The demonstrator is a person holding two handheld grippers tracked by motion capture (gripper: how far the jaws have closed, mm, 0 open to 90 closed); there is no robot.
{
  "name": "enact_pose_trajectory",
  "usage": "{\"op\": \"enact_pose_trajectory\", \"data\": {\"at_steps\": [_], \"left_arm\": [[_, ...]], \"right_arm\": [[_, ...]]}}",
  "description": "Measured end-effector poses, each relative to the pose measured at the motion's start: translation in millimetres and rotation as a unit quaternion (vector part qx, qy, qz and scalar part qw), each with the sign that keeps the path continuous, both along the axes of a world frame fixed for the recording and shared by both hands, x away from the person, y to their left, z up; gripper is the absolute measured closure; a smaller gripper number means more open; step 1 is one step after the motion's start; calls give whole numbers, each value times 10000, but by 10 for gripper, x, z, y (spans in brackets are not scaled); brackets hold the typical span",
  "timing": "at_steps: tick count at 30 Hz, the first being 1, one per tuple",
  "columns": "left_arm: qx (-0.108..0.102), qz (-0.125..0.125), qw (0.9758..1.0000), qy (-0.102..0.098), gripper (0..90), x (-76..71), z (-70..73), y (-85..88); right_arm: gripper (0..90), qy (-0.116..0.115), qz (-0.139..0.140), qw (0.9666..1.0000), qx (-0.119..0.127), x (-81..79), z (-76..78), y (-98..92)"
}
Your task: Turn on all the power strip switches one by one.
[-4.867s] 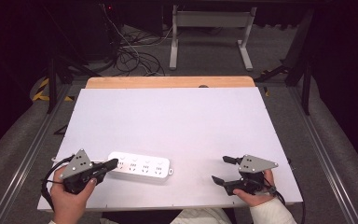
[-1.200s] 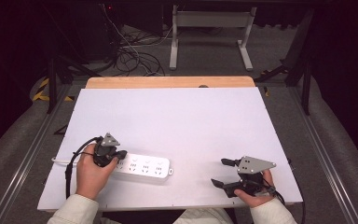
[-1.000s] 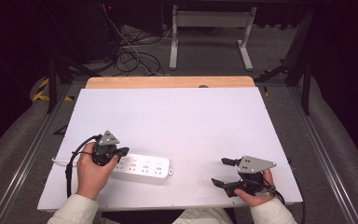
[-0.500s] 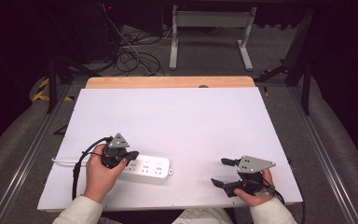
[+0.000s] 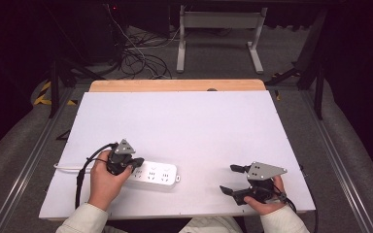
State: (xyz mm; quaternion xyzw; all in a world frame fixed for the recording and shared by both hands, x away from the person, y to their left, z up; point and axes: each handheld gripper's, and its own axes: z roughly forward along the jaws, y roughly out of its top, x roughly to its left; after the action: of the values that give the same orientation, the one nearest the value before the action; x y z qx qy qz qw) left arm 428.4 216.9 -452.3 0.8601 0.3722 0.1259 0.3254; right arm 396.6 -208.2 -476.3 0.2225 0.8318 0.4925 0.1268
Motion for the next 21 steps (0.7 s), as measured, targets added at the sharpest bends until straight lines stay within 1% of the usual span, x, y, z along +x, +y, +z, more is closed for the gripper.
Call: {"op": "enact_pose_trajectory", "data": {"at_steps": [1,3,13,15,16,17,18,19,21], "left_arm": [[3,-4,10000,-4,900,-1,-1,-2],[80,18,10000,-40,900,-9,4,-9],[76,52,10000,-9,900,-14,-11,-21],[120,38,9999,-59,900,-14,-13,-22],[117,44,9999,-51,900,-18,-16,-27],[177,35,9998,-75,900,-18,-14,-27],[159,54,9998,-53,900,-26,-17,-37],[196,57,9998,-90,900,-29,-17,-42],[219,50,9997,-87,900,-30,-17,-50]], "right_arm": [[203,-1,-1,10000,-1,-1,1,0],[203,-2,4,10000,4,-3,0,1],[202,-9,3,10000,-12,-7,2,6],[203,-9,6,10000,-12,-8,2,6],[202,-10,9,10000,-13,-8,2,7],[202,-6,11,10000,-13,-8,1,8],[202,-6,12,10000,-15,-8,1,9],[202,-9,15,10000,-16,-9,1,10],[202,-10,16,10000,-16,-10,1,11]]}}
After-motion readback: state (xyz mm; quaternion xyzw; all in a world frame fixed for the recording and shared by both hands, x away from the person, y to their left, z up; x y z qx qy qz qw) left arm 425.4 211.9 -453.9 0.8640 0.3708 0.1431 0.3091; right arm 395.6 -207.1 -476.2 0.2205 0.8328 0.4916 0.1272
